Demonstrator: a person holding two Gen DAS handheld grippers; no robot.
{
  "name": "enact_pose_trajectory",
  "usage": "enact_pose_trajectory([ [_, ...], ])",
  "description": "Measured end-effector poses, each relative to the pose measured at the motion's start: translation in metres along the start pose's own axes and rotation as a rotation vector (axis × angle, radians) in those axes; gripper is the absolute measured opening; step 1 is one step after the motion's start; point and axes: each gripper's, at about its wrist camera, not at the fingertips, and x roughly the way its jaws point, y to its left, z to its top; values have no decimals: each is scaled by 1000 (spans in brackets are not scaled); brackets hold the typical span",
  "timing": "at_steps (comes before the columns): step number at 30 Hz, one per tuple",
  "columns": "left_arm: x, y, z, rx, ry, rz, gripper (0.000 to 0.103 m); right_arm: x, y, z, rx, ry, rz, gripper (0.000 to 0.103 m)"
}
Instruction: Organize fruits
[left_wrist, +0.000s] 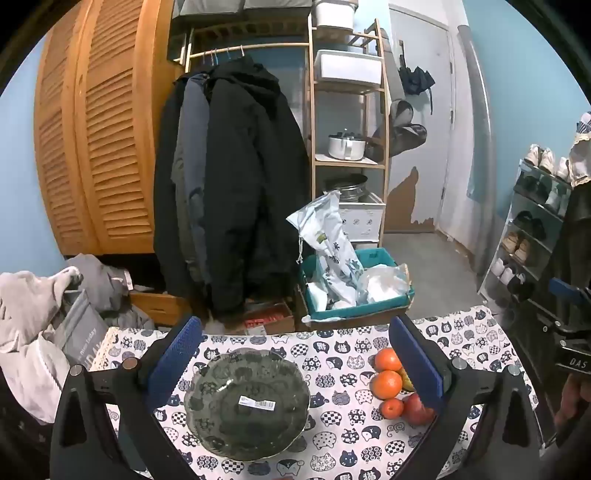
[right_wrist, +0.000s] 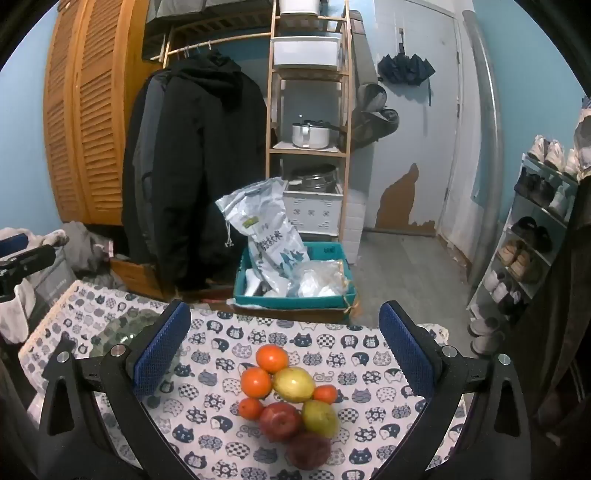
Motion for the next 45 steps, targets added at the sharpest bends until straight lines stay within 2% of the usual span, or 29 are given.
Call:
enact_pose_trajectory([
  [27, 1, -2, -3, 12, -12, 25, 102, 0, 1, 0, -14, -1, -10, 100],
  [45, -2, -3, -6, 1, -11, 14, 102, 0, 2, 0, -17, -2, -13, 100],
])
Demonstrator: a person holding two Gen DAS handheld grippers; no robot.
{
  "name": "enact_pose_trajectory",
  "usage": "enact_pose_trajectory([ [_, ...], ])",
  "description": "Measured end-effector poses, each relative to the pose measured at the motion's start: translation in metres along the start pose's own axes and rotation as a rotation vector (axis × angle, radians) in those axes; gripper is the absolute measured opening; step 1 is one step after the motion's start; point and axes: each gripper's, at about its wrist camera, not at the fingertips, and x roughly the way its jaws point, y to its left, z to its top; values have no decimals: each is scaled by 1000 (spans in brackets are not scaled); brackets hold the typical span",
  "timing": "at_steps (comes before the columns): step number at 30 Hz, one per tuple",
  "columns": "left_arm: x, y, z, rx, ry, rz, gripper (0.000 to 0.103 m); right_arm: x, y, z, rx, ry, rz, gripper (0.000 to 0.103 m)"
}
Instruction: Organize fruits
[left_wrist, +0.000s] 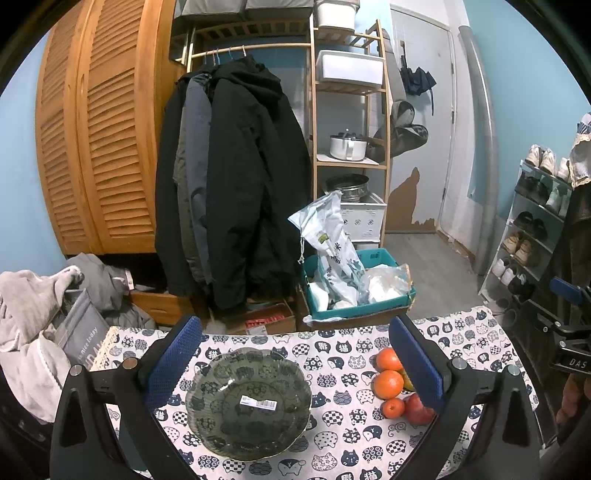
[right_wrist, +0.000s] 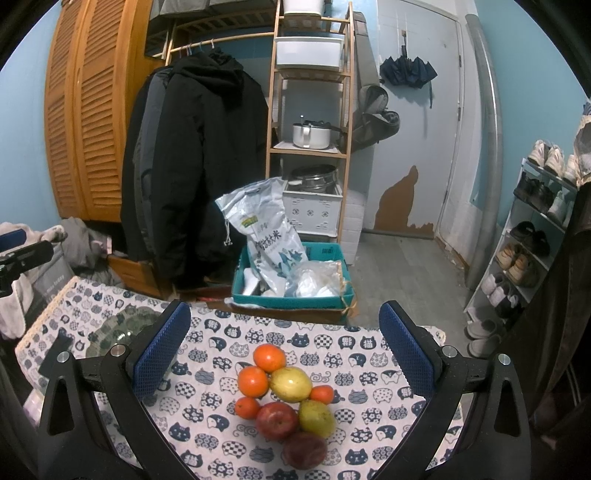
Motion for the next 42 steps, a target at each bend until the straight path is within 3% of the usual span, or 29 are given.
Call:
enact_pose_trajectory([
  [42, -4, -1, -5, -2, 6, -6, 102, 0, 2, 1, -3, 1, -1, 100],
])
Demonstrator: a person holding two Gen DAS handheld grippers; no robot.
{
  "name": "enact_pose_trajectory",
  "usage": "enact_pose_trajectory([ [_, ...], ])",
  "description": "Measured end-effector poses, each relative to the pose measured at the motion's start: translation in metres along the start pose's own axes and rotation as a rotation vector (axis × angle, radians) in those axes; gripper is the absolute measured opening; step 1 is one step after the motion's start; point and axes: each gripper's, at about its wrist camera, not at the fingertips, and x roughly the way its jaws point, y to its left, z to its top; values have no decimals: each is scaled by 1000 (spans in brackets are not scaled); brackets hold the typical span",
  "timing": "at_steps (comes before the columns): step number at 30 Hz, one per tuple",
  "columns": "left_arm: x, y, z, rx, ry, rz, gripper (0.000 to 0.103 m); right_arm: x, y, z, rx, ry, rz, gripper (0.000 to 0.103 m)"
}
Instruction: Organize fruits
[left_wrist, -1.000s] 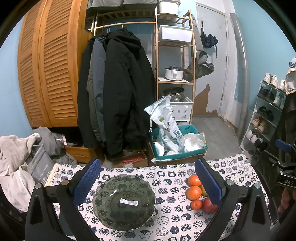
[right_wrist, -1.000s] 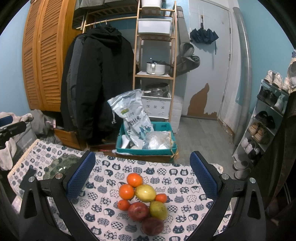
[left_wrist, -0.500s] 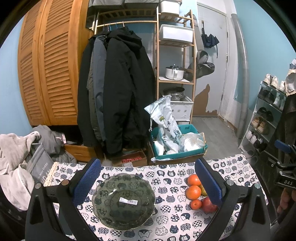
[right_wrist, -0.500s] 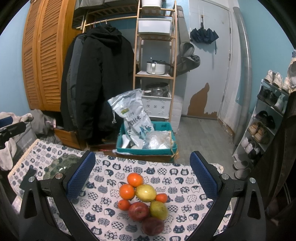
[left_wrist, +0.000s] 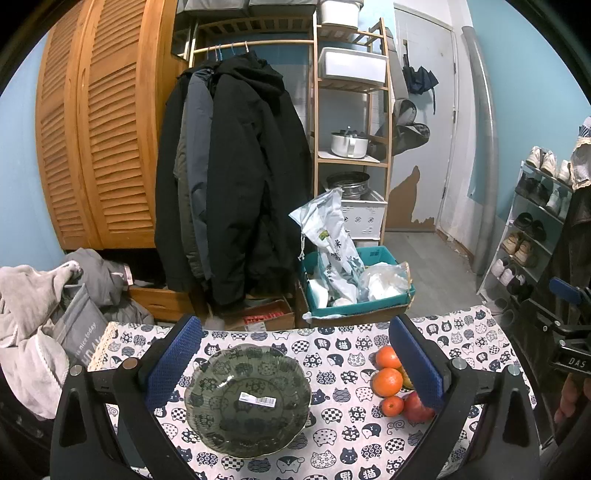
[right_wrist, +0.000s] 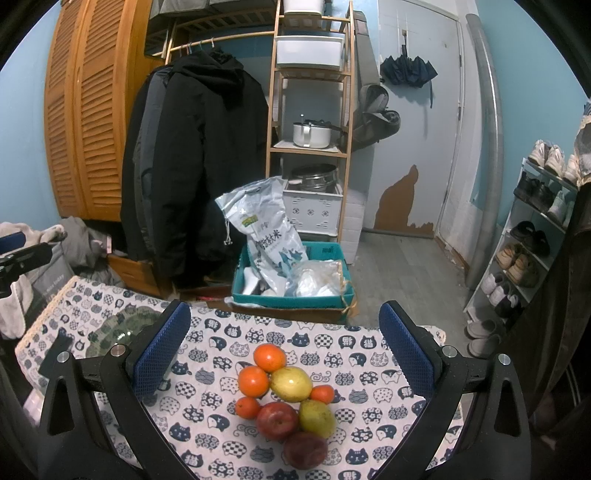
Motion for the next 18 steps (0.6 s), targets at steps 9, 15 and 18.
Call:
enact_pose_trajectory([
  [9, 0, 0, 0, -5, 3, -2, 102, 0, -1, 0, 0, 1, 1, 100],
  [15, 1, 1, 0, -4, 4, -3, 102, 0, -2, 0, 0, 1, 0, 100],
  [18, 0, 1, -3, -7, 7, -3, 102, 0, -2, 0, 0, 1, 1, 100],
])
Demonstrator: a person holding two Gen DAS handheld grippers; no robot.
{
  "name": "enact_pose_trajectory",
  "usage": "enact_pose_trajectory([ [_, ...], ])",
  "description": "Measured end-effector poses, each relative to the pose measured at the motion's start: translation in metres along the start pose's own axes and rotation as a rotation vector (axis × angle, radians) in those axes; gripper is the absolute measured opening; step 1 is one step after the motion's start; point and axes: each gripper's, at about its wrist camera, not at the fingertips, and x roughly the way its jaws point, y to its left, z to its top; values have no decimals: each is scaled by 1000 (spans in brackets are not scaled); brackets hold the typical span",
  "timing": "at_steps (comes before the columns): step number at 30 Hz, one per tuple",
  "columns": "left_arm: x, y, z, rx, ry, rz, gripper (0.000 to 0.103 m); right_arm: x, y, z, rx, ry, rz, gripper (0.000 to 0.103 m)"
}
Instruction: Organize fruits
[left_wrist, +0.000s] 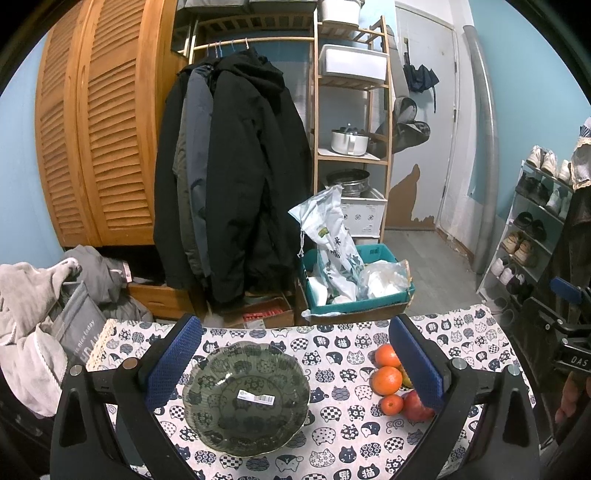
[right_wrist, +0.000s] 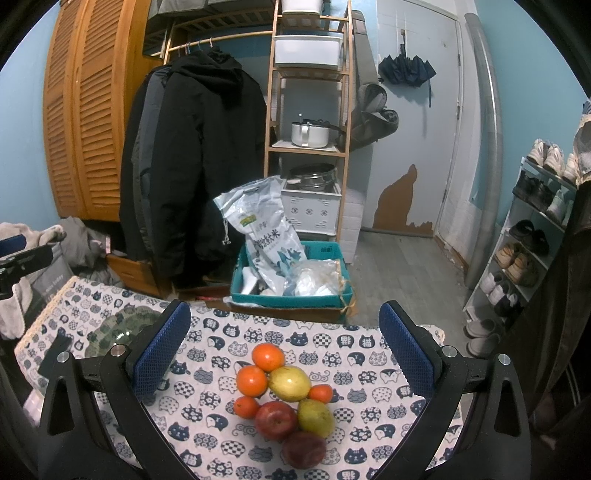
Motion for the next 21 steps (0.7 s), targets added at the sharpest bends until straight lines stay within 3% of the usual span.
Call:
enact_pose_trajectory([
  [21, 4, -2, -7, 2, 22, 1, 102, 2, -5, -7, 0, 20, -17, 100],
])
